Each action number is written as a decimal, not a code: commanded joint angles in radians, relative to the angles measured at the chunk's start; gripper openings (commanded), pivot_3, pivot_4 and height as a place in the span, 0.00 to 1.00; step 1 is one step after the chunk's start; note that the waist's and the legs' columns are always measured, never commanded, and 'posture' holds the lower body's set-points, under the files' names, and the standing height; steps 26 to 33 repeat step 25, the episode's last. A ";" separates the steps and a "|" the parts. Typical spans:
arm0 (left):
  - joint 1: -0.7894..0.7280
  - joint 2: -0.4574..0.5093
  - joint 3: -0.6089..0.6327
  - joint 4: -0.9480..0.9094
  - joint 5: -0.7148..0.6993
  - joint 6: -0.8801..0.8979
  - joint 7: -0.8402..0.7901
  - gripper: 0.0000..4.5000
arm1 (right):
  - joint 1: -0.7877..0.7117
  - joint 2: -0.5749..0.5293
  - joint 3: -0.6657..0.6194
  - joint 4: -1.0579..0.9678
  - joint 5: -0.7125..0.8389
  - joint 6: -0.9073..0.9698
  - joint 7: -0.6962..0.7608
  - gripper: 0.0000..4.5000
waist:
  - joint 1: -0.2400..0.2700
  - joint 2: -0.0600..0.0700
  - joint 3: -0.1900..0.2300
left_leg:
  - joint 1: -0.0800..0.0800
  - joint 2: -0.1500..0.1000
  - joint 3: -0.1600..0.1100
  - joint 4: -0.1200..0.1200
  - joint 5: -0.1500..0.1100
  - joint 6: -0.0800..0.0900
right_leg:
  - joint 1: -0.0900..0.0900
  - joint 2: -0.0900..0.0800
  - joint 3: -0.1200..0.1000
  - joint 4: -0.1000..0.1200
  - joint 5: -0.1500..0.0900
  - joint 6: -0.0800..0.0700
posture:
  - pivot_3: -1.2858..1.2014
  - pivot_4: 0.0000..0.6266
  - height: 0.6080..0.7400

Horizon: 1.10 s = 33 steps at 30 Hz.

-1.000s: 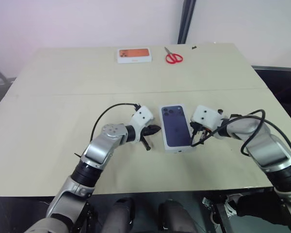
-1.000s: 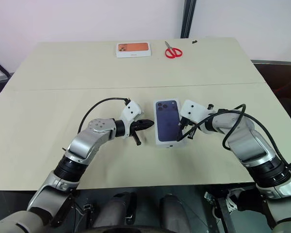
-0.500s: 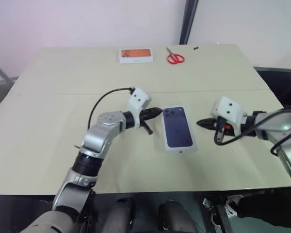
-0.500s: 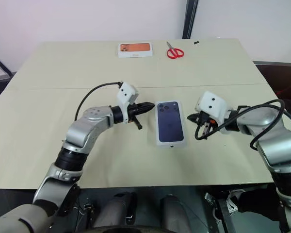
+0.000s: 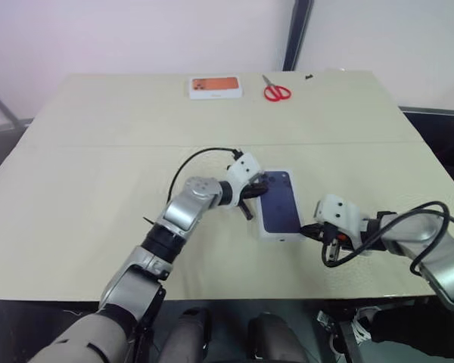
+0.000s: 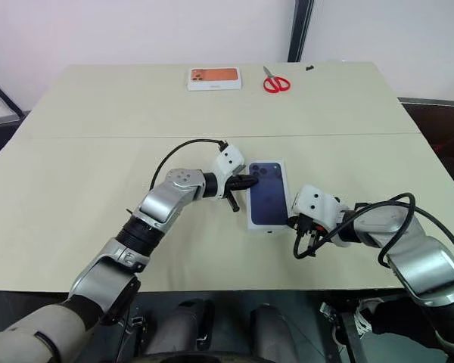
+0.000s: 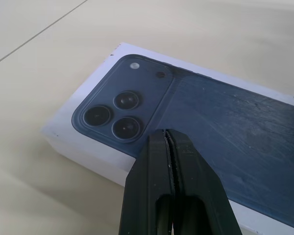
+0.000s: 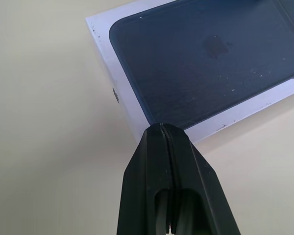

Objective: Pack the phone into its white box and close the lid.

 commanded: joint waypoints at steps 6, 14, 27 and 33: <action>0.117 0.056 0.219 -0.245 -0.098 -0.007 0.065 0.01 | -0.136 0.140 -0.193 0.177 0.037 -0.121 -0.128 0.01 | -0.015 0.000 0.001 | 0.000 0.000 0.001 -0.001 0.001 -0.001 | -0.003 0.000 0.001 0.001 0.000 0.000 | 0.52 0.24 1.00; 0.393 0.304 0.393 -0.564 -0.162 0.053 0.039 0.01 | -0.282 0.219 -0.322 0.488 0.168 -0.148 -0.080 0.01 | -0.027 0.001 0.000 | -0.002 0.000 0.002 -0.004 0.002 -0.004 | -0.006 0.000 0.003 0.002 0.000 0.000 | 0.52 0.24 1.00; 0.599 0.434 0.547 -0.674 -0.243 0.086 0.053 0.01 | -0.254 0.200 -0.257 0.563 0.157 -0.222 0.069 0.01 | -0.007 0.001 0.000 | -0.002 0.000 0.002 -0.003 0.000 -0.001 | -0.006 -0.001 0.002 0.002 0.000 0.000 | 0.52 0.24 1.00; 0.599 0.434 0.547 -0.674 -0.243 0.086 0.053 0.01 | -0.254 0.200 -0.257 0.563 0.157 -0.222 0.069 0.01 | -0.007 0.001 0.000 | -0.002 0.000 0.002 -0.003 0.000 -0.001 | -0.006 -0.001 0.002 0.002 0.000 0.000 | 0.52 0.24 1.00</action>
